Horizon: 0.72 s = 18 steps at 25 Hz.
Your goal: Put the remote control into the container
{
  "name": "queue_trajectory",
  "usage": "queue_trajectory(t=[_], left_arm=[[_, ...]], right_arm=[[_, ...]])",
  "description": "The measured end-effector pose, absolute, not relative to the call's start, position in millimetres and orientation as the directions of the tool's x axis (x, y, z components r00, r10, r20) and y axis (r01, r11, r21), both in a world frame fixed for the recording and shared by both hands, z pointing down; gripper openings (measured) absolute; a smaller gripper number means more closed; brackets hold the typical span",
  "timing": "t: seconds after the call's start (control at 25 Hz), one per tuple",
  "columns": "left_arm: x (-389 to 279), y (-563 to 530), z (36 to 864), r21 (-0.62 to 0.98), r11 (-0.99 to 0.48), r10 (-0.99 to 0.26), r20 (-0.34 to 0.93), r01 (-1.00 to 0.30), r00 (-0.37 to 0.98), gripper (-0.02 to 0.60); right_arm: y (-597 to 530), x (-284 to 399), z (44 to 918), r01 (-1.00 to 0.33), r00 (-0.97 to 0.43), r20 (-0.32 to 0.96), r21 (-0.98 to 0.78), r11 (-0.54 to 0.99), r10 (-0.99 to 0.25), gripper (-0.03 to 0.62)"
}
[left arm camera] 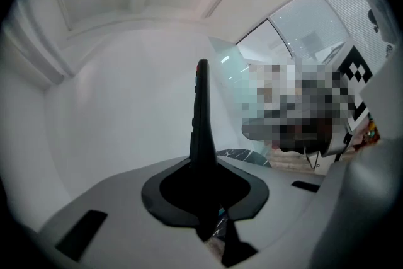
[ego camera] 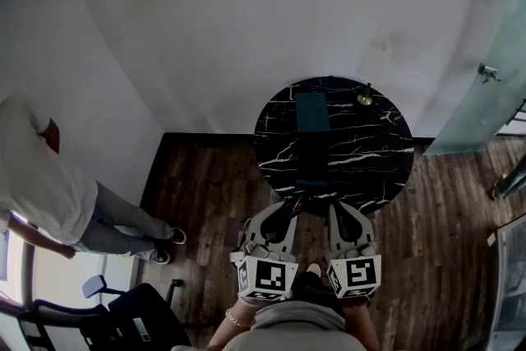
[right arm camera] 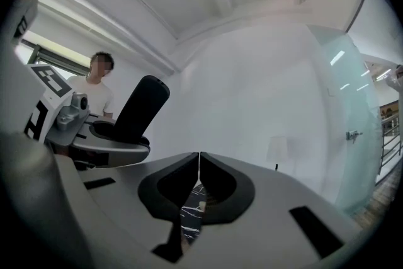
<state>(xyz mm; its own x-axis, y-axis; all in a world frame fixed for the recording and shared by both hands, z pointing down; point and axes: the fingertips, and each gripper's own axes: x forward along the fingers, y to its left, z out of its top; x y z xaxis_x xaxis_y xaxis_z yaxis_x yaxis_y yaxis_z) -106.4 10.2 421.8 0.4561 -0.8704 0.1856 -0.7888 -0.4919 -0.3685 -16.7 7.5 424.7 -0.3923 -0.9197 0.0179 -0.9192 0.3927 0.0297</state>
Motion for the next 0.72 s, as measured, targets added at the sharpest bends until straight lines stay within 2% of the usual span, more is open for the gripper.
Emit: queue_trajectory(t=[0.72], left_arm=[[-75.2, -49.3, 421.2, -0.37, -0.39, -0.92, 0.189, -0.843, 0.343, 0.067]], right_arm=[[-65.0, 23.8, 422.5, -0.877, -0.479, 0.009, 0.034, 0.479, -0.878, 0.014]])
